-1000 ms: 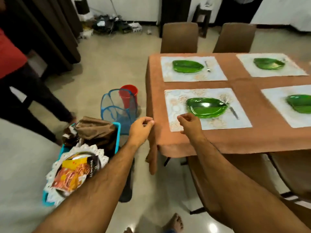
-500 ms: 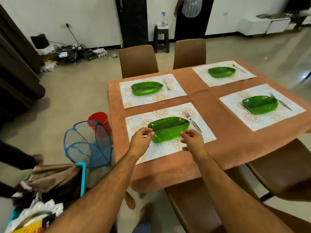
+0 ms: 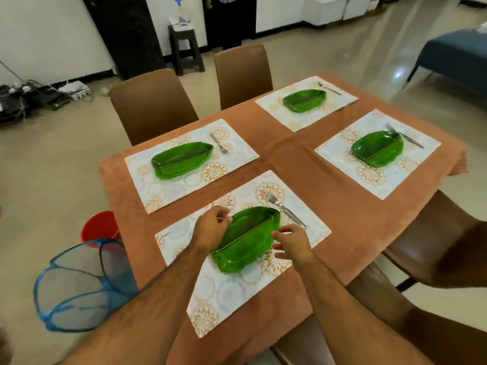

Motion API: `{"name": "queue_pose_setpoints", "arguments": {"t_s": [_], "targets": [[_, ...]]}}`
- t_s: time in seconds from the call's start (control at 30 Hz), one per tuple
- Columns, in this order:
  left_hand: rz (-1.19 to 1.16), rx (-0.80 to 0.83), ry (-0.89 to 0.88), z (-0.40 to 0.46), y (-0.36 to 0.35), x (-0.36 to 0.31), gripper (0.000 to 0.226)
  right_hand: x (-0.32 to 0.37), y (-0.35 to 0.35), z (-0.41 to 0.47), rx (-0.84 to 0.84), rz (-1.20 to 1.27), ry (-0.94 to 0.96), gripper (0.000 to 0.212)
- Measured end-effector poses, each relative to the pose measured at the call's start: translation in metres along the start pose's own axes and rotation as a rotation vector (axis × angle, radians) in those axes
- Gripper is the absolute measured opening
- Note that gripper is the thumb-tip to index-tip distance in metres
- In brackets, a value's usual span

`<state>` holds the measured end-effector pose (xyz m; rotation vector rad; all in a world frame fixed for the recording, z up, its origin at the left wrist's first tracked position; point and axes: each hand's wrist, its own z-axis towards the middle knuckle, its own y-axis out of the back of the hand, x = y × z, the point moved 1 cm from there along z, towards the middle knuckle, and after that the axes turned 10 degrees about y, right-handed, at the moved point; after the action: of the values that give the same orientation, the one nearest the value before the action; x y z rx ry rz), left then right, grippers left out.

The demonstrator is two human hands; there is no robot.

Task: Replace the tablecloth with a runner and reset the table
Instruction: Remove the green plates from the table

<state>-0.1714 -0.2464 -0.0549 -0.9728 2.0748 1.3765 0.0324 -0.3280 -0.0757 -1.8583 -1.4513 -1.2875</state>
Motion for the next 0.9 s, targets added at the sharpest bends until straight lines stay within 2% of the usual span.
{"name": "queue_pose_setpoints", "arguments": {"t_s": [0.17, 0.33, 0.57, 0.9], "targets": [[0.207, 0.044, -0.001, 0.038, -0.017, 0.009, 0.039, -0.016, -0.018, 0.019, -0.041, -0.034, -0.161, 0.038], [0.343, 0.085, 0.029, 0.061, -0.028, 0.021, 0.047, -0.027, -0.029, 0.031, -0.065, -0.126, -0.225, 0.029], [0.355, 0.156, 0.038, 0.075, -0.038, 0.027, 0.044, -0.035, -0.040, 0.040, -0.112, -0.151, -0.218, 0.023], [0.232, 0.078, 0.118, 0.062, -0.016, 0.019, 0.032, -0.008, -0.037, 0.044, -0.105, -0.157, -0.080, 0.012]]}}
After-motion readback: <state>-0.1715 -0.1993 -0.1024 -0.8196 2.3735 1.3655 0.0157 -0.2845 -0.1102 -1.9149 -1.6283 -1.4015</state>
